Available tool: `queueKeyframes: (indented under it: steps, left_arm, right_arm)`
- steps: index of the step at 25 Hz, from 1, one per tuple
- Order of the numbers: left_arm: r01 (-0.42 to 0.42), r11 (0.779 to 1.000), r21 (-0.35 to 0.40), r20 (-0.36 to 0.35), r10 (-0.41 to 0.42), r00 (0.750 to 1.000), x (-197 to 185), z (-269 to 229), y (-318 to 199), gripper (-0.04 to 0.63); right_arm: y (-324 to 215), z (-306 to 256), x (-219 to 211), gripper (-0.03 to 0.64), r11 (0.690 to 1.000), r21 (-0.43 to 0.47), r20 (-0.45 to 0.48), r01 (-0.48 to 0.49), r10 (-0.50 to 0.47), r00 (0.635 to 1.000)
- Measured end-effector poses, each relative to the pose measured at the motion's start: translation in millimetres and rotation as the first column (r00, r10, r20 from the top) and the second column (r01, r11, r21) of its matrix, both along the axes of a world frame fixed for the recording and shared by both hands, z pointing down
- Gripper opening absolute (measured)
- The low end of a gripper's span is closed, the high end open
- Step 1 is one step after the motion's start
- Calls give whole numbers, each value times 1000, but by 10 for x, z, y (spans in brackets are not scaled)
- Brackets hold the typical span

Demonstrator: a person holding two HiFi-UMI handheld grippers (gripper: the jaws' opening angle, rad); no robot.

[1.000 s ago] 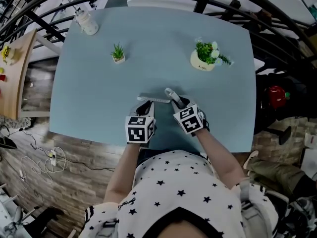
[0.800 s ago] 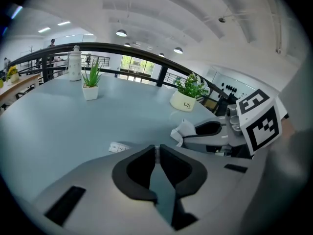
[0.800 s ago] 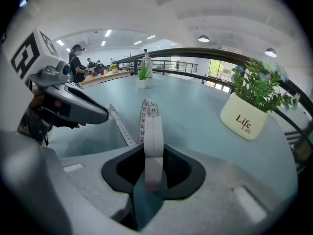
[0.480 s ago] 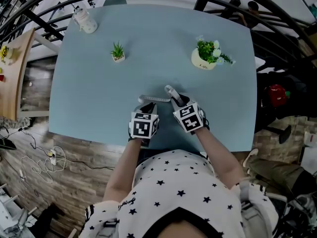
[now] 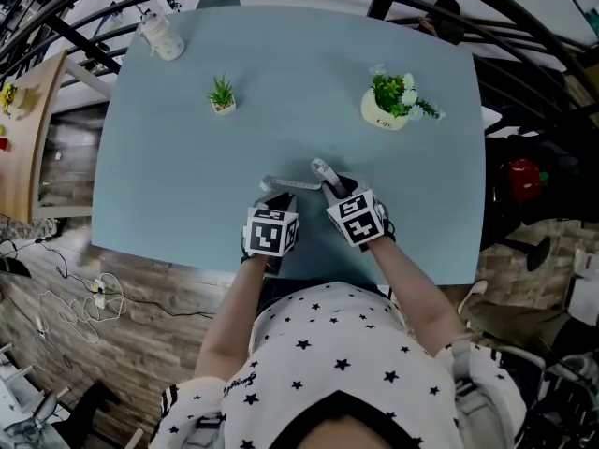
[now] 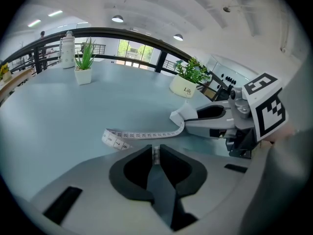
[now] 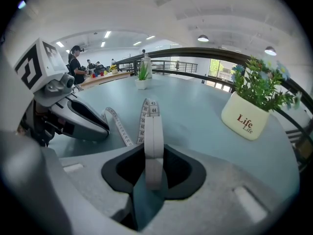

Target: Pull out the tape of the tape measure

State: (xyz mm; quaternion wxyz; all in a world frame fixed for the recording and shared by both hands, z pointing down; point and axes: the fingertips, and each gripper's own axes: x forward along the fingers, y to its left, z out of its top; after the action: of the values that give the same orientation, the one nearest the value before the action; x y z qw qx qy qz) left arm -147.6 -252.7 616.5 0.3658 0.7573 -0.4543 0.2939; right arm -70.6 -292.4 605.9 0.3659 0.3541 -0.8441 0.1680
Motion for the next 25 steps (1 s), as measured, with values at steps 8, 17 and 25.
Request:
queueKeyframes:
  steps: [8,17,25]
  left_arm:
    - [-18,1000,17,-31,19,999,105,-77,75,132]
    - [39,997,70,-26,-37,999,88,-203,217,132]
    - [121,983,137,-34,-117,993,92,-415,381,132]
  right_arm:
    - [-6,-57,38,120,1000,3,18,8,-8,1000]
    - [102,-240,101,144,998,58,63,21,-24,998]
    - [300,-439,323,146,996,94,109,-6,-4,994]
